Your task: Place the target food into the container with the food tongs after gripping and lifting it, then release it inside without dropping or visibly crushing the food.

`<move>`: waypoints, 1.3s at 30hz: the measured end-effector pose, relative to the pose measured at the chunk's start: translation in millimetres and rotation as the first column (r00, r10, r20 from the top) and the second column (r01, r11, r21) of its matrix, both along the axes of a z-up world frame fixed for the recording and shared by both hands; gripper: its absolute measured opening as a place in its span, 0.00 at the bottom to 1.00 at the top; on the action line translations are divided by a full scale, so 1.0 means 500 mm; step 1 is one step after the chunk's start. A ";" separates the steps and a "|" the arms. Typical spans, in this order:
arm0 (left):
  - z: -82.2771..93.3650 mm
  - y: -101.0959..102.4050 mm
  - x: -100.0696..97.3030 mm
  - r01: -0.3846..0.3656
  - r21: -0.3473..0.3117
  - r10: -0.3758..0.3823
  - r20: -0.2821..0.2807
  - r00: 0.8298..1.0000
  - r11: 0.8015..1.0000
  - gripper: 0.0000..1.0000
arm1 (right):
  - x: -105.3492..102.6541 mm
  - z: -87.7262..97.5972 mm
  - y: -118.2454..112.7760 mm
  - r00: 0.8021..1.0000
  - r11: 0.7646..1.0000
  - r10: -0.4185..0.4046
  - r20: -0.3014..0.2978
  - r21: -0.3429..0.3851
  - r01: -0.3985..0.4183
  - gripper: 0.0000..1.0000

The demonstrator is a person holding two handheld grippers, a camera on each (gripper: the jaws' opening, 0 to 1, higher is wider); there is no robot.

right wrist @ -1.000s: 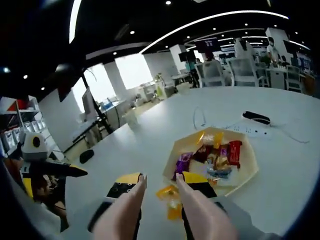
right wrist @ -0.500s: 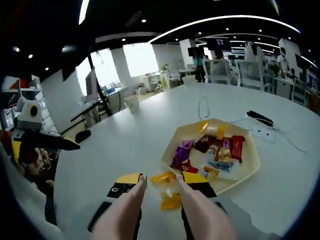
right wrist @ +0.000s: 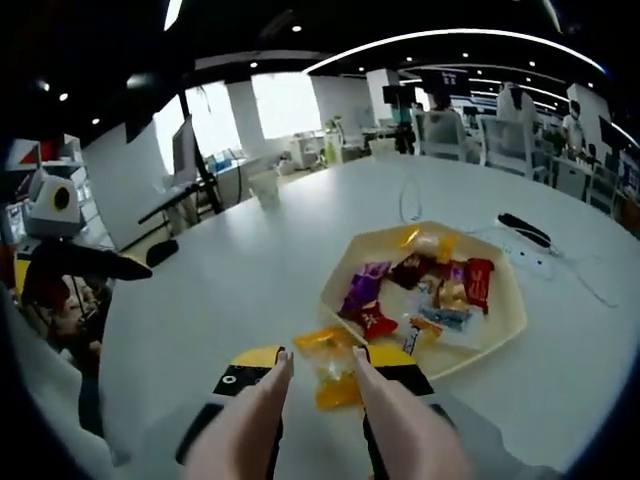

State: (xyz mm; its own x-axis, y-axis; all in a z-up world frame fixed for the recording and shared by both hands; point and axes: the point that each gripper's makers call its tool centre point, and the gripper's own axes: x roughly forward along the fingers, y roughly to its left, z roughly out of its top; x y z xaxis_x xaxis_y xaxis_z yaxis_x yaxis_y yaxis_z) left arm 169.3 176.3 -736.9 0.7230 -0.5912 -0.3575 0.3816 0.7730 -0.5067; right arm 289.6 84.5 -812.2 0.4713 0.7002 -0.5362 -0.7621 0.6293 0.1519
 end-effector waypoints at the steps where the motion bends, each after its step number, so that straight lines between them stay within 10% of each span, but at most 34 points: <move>1: 0.000 -0.001 0.000 -0.002 -0.001 0.002 0.001 1.000 1.000 0.99 | 0.001 -0.003 0.000 1.000 1.000 0.000 -0.002 -0.003 0.000 0.30; 20: -0.010 0.008 -0.015 -0.034 -0.005 0.034 -0.016 0.999 0.999 0.99 | 0.007 -0.033 0.018 0.999 0.996 0.022 -0.027 -0.089 -0.025 0.29; 39: -0.029 0.005 -0.017 -0.034 -0.004 0.034 -0.039 0.999 0.999 0.99 | 0.010 -0.057 0.022 0.996 0.985 0.063 0.068 -0.164 -0.051 0.28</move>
State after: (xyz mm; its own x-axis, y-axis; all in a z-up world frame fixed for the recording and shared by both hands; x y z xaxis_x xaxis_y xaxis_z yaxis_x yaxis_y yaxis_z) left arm 161.0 178.9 -751.2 0.7284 -0.5679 -0.3832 0.3348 0.7831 -0.5241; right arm 294.5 95.7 -840.8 0.4750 0.6339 -0.6103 -0.8028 0.5963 -0.0055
